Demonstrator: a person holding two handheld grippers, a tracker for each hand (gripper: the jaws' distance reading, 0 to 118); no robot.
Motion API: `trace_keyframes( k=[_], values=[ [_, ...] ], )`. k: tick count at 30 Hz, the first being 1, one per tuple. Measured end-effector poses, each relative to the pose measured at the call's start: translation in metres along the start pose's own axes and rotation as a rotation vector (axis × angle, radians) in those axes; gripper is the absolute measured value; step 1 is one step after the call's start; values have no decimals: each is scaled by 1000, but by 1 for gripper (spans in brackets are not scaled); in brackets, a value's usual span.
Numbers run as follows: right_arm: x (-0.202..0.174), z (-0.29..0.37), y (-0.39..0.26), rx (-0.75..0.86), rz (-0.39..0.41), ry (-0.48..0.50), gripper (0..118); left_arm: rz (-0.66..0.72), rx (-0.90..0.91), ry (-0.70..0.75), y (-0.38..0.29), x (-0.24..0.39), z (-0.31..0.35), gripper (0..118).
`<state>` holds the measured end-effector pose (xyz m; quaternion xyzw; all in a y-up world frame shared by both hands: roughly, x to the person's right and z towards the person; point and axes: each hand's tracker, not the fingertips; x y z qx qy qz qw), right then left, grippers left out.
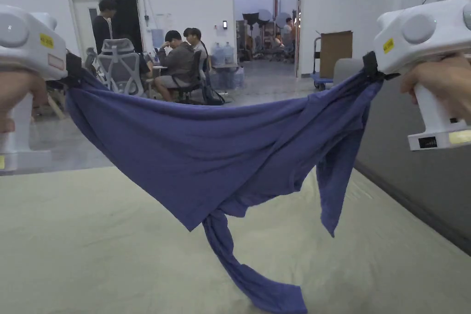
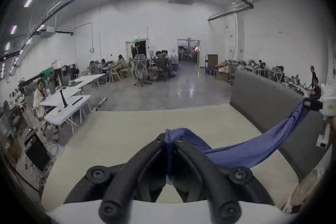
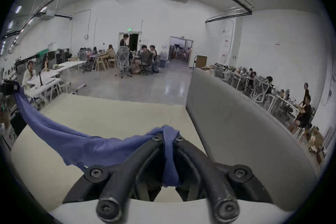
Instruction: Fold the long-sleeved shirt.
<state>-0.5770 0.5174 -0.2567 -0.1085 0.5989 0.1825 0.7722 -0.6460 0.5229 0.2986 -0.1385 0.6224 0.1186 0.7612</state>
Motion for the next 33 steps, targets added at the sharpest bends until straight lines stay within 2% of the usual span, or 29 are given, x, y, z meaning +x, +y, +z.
trace_keyframes(
  k=[3,6,11,13,16,19,21,23,27,28,30,31,33],
  values=[
    [2,-14,-10,-19,-7,12,3,10,-9,-13,-10,0,-5,1],
    [-6,-22,-51,-55,-32,42,3,3,-59,-20,-42,-2,-19,1],
    [-23,-49,-166,-174,-110,75,3,41,-203,-12,-140,-7,-51,1],
    [-32,-70,-220,-262,-110,105,3,79,-297,-27,-191,-12,-69,1],
    [-46,-92,-285,-368,-113,85,3,107,-378,-43,-257,-13,-81,1],
    [-53,-103,-324,-433,-115,103,3,157,-441,-33,-296,-15,-80,1],
    [-56,-85,-331,-422,-125,93,3,145,-427,-37,-313,-16,-68,1],
    [-54,-63,-338,-390,-176,118,3,124,-420,-33,-329,-13,-46,1],
    [-54,-8,-379,-392,-186,113,3,66,-404,19,-382,-6,9,1],
    [-58,14,-397,-409,-177,102,3,18,-414,39,-402,-3,27,1],
    [-65,44,-430,-462,-128,81,3,15,-461,69,-437,1,53,1],
    [-67,55,-448,-488,-104,79,3,36,-501,68,-455,-1,62,1],
    [-70,75,-479,-557,-108,85,3,119,-539,75,-489,-2,79,1]
  ],
)
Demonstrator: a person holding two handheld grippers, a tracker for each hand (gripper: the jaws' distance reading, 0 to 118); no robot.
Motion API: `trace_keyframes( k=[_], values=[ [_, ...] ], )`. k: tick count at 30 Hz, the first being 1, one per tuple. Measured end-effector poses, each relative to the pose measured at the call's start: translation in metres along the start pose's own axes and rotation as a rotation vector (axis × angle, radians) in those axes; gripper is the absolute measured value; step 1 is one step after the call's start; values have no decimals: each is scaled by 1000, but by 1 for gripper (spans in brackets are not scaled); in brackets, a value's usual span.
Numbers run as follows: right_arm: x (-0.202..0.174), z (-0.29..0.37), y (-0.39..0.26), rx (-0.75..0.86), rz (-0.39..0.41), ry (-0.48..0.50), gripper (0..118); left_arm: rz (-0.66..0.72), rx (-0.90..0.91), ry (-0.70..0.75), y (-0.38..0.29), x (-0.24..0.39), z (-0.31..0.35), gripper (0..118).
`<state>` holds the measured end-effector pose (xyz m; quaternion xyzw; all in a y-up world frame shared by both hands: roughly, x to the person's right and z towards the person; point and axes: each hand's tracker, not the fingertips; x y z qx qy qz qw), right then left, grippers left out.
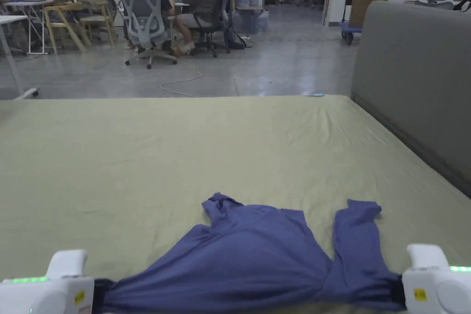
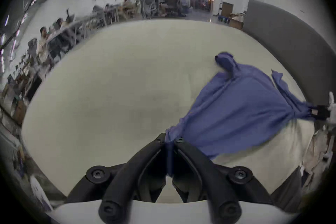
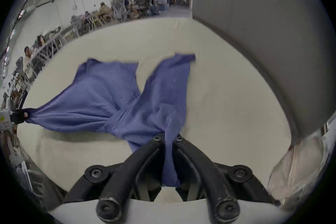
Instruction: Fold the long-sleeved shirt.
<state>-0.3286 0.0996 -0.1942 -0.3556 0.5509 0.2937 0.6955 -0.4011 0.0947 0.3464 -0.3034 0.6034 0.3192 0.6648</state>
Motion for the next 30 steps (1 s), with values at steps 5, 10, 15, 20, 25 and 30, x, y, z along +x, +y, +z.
trace_keyframes(
  k=[5,10,15,20,25,30],
  values=[
    [5,-39,-48,-160,-21,36,3,99,-99,-34,-53,-13,-30,1],
    [-3,19,-49,97,-10,-89,118,179,15,-14,-50,-24,-1,117],
    [-14,45,-38,110,41,3,78,85,104,3,-24,-3,32,84],
    [-26,30,-33,53,74,83,0,16,123,12,-18,11,31,0],
    [-40,22,-34,39,90,90,0,71,57,20,-25,4,5,118],
    [-45,9,-27,21,102,105,0,69,-32,93,-38,-13,-34,109]
  ],
)
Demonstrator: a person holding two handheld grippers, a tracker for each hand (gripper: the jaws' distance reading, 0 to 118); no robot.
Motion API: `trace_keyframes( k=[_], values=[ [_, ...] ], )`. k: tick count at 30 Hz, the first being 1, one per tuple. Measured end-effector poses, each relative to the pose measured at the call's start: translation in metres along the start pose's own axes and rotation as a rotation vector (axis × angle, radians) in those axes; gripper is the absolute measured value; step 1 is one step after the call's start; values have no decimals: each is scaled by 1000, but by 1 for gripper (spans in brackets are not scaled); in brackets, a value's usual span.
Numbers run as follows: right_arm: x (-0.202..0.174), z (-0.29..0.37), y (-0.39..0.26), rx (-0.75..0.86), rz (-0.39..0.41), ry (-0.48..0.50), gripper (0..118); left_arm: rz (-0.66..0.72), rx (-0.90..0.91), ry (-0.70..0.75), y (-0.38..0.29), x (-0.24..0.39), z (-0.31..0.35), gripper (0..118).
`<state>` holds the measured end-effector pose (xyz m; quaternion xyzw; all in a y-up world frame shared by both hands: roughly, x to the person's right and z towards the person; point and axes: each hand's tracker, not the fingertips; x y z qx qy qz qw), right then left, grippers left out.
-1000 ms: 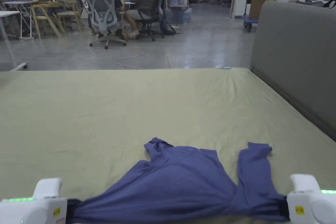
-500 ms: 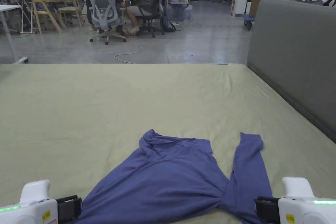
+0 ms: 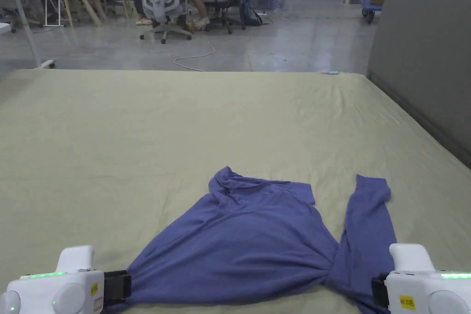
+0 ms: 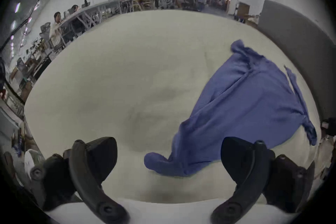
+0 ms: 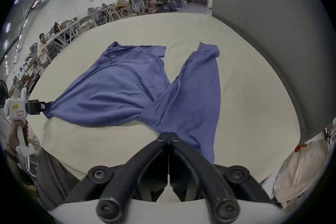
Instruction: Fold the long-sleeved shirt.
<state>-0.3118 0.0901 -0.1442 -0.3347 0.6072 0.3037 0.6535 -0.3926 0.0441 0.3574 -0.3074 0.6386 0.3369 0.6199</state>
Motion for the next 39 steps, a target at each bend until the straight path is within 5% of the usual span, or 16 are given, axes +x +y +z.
trace_keyframes(
  k=[4,7,10,13,14,20,23,26,28,29,31,39],
  values=[
    [-4,-19,27,-1,31,3,0,28,-14,14,-2,1,-17,102],
    [-11,-35,71,17,69,58,0,29,-66,-30,-4,7,-21,82],
    [-20,-72,122,30,112,65,0,57,-36,-169,-2,21,2,10],
    [-24,-132,172,-52,162,69,89,-36,-83,-122,14,16,-10,5],
    [-20,-144,185,-75,160,63,94,-27,-82,-130,17,13,-10,5],
    [-24,-212,224,-227,178,92,89,-1,-71,-128,11,15,-3,5],
    [-36,-237,222,-284,241,105,65,9,-78,-136,12,14,-5,5],
    [-51,-244,208,-260,295,29,61,-9,-95,-123,12,21,-7,5],
    [-54,-235,210,-266,271,35,34,-15,-102,-117,12,23,-8,5],
    [-55,-230,210,-246,298,39,2,-24,-108,-115,13,25,-9,5],
    [-58,-214,201,-216,360,-18,2,-37,-114,-104,13,27,-10,5],
    [-44,-148,212,-85,290,36,2,24,61,-141,55,16,19,5]
  ],
)
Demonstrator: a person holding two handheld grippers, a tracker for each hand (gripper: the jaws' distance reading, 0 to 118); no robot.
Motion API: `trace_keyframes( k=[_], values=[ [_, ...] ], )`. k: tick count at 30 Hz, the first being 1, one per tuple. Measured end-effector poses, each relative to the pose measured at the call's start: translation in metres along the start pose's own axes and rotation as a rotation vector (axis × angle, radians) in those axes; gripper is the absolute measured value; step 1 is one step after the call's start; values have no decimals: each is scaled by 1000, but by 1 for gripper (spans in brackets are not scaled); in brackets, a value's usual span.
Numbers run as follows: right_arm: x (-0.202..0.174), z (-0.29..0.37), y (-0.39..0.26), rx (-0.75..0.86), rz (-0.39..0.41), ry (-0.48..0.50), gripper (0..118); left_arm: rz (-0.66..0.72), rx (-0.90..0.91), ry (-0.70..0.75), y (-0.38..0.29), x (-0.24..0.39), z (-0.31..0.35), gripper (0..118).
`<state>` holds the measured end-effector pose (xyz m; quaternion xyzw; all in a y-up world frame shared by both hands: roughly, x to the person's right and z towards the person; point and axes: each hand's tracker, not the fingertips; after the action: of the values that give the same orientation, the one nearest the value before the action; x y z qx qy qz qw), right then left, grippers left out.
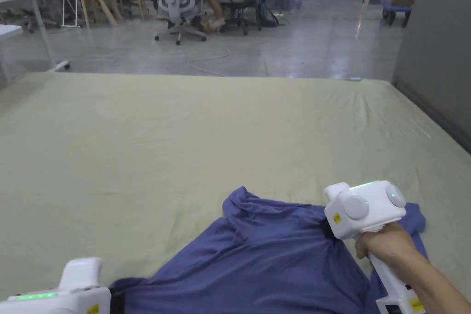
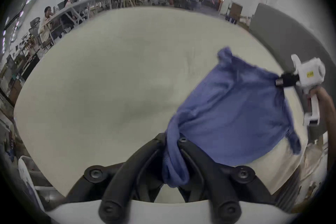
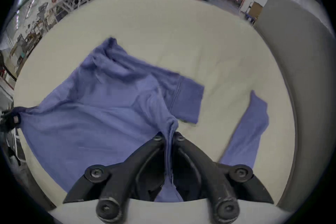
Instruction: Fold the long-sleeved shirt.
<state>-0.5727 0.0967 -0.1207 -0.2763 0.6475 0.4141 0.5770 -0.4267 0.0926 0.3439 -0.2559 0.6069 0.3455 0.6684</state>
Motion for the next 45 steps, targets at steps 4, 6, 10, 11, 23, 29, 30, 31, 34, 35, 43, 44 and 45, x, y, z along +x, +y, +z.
trace_keyframes(
  k=[4,6,10,11,23,29,30,31,34,35,43,44,45],
  values=[
    [33,73,28,151,-57,-2,2,-64,100,-50,82,10,22,5],
    [53,117,53,250,-60,-57,2,-114,190,-53,134,28,45,5],
    [91,203,117,409,-68,-114,2,-130,342,-76,247,57,94,5],
    [94,237,140,459,-70,-138,2,-111,396,-95,278,65,108,5],
    [149,395,326,803,-172,-247,2,-125,716,-9,497,129,206,5],
    [157,421,347,930,-221,-297,2,-91,752,-19,530,137,226,5],
    [158,423,347,927,-226,-297,2,-92,765,-37,531,138,228,5],
    [160,422,347,923,-231,-305,2,-91,771,-42,532,139,231,5],
    [165,417,343,913,-248,-316,2,-95,769,-65,534,139,229,5],
    [163,411,335,905,-257,-310,2,-106,761,-60,533,139,226,5],
    [165,312,285,750,-276,-221,2,-143,597,-41,487,125,148,5],
    [165,301,277,750,-286,-211,2,-146,614,-51,480,122,139,5],
    [165,289,270,739,-298,-201,2,-153,603,-52,473,122,131,5]
  ],
)
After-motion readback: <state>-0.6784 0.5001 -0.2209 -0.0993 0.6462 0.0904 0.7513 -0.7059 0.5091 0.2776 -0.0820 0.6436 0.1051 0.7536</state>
